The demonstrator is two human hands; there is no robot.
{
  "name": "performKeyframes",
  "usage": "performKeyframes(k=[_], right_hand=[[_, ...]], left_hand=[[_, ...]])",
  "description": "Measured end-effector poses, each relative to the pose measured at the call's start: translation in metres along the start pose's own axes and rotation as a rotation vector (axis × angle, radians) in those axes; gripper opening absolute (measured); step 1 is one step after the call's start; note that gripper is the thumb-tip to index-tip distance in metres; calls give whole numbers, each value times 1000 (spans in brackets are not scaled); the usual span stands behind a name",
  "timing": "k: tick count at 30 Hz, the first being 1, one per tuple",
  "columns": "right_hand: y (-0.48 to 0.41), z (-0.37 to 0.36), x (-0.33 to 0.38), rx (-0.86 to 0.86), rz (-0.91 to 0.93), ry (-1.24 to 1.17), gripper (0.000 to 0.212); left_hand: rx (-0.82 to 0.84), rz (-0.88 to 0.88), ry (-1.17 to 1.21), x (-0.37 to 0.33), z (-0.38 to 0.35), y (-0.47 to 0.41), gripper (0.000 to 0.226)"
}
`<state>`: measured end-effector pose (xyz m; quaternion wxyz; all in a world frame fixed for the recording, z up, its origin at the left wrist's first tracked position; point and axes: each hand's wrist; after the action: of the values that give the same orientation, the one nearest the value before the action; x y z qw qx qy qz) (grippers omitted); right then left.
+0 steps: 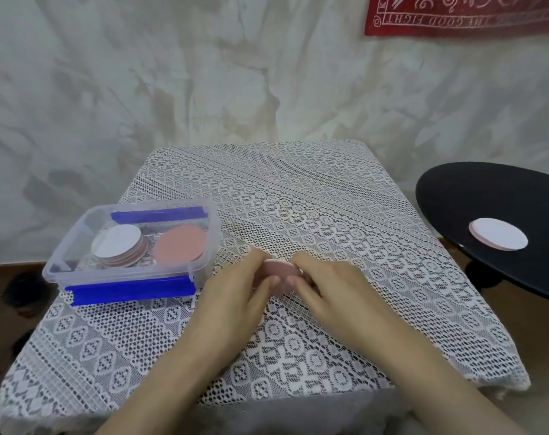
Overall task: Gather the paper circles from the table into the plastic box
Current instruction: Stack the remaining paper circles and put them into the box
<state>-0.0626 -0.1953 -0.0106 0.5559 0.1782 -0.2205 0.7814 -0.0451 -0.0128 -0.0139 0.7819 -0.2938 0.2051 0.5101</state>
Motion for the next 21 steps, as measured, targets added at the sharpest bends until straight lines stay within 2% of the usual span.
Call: performKeyframes(k=[5,10,14,18,21], right_hand=[[-1,0,0,-65,18,-20,16],[-2,-4,-2,-5,4,62,19],[0,2,7,-44,1,-72,19],[-6,10,27,-69,33,-87,18],[-18,12,45,-117,33,-202,9]], left_hand=[[-56,-19,8,2,0,0,8],[-11,-9,16,5,-6,2,14],[-47,8,73,3,5,5,14],[-75,50,134,-2,29,9,11],[-112,96,149,1,49,12,16]])
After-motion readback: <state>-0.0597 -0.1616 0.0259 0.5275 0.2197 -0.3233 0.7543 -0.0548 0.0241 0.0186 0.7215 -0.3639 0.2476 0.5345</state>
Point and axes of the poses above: each hand's wrist, its own y-axis away from the middle knuckle, its own z-axis out of the back of the hand, x = y × z, and after that the axes turned 2 degrees about z, right-handed
